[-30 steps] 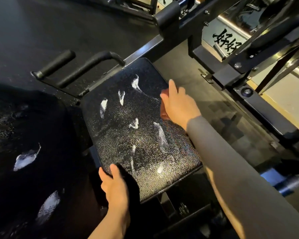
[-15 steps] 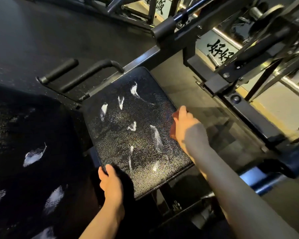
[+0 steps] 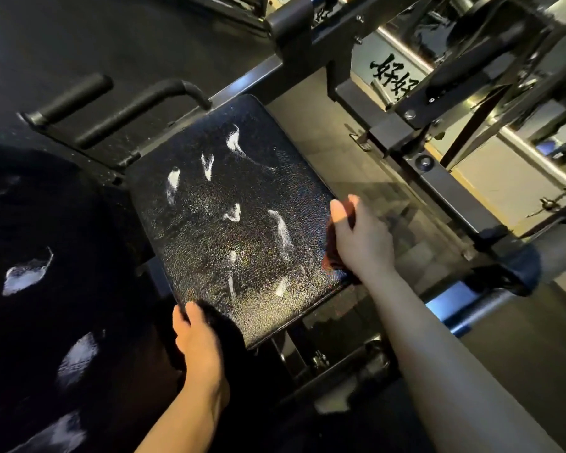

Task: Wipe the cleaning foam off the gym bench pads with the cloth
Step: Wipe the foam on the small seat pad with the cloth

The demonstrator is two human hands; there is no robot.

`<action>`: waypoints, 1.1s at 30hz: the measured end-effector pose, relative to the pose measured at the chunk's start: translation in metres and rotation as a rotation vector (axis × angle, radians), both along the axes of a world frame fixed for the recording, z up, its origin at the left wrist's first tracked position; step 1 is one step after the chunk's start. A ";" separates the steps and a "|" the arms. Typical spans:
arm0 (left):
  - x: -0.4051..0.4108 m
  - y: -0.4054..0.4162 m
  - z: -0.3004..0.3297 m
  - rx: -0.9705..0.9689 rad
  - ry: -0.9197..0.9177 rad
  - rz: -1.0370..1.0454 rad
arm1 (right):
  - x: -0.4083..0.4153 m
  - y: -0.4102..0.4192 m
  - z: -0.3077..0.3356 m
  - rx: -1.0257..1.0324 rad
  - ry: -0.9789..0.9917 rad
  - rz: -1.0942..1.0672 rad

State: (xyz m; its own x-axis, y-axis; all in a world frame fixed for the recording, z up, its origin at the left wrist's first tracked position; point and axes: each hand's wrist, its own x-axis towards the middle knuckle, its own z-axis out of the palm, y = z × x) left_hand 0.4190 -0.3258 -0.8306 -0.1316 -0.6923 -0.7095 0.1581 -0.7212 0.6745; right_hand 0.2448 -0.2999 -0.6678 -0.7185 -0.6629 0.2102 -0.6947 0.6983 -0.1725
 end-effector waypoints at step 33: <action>0.022 0.020 0.021 0.038 0.105 -0.140 | 0.033 0.078 -0.029 -0.589 -0.340 -0.114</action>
State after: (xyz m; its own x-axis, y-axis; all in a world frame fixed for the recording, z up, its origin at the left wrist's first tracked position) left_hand 0.4411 -0.3057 -0.8094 -0.2997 -0.6350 -0.7120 0.1225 -0.7658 0.6314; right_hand 0.2783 -0.2223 -0.6963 -0.8671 -0.4236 0.2622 -0.4621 0.4871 -0.7410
